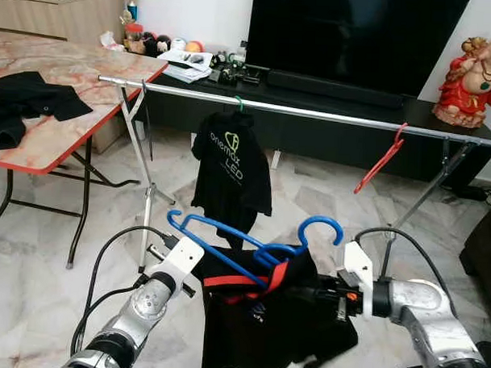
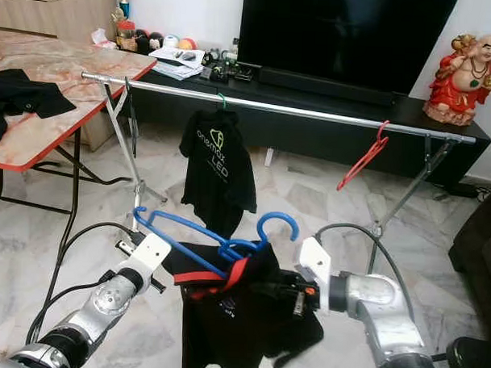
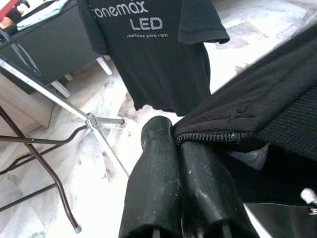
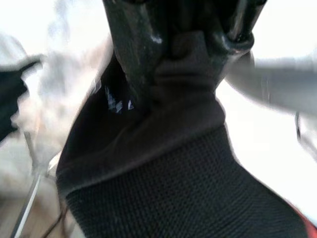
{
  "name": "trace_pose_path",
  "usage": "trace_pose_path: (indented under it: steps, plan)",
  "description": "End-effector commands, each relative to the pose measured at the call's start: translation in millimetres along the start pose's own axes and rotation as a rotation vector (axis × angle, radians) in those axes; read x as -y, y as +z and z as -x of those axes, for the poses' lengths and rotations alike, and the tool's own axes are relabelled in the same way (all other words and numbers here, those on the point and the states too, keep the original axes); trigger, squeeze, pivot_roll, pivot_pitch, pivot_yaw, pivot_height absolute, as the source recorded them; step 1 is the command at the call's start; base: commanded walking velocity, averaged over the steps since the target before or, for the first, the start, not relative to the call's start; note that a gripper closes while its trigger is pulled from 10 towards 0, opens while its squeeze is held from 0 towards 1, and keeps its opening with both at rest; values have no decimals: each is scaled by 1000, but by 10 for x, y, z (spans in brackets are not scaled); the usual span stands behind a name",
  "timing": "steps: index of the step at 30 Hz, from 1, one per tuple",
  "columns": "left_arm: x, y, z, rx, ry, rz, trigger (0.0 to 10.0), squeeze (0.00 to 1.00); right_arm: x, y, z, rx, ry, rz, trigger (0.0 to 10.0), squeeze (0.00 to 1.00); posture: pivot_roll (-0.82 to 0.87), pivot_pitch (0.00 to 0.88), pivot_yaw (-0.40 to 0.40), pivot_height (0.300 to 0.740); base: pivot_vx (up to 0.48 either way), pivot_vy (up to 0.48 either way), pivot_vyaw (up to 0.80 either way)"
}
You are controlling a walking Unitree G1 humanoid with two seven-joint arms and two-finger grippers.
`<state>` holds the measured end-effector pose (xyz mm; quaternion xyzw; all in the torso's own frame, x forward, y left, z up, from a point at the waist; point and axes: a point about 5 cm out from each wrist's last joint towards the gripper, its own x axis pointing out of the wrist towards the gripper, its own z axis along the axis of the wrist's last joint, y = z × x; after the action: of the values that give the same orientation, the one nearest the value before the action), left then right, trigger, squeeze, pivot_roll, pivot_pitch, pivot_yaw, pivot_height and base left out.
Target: Hang hanger
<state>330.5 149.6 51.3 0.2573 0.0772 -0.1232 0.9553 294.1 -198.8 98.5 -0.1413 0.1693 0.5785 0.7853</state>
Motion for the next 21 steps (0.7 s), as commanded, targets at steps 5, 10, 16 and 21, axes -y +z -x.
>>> trace_pose_path:
  steps: [5,10,16,21]
  plan:
    - [-119,-144,57,-65,48,30,0,0,157,35,261,26,-87,5,0,0,82,14,-72,740,0,0,0]
    - [-107,-146,57,-67,42,31,0,0,154,118,284,180,-64,-74,0,0,81,15,-71,740,0,0,0]
    - [-96,-137,53,-65,33,31,0,0,74,62,300,314,27,-186,0,0,86,16,-67,740,0,0,0]
    - [-114,-148,57,-70,31,26,0,0,-113,-179,369,160,157,-162,0,0,89,16,-67,740,0,0,0]
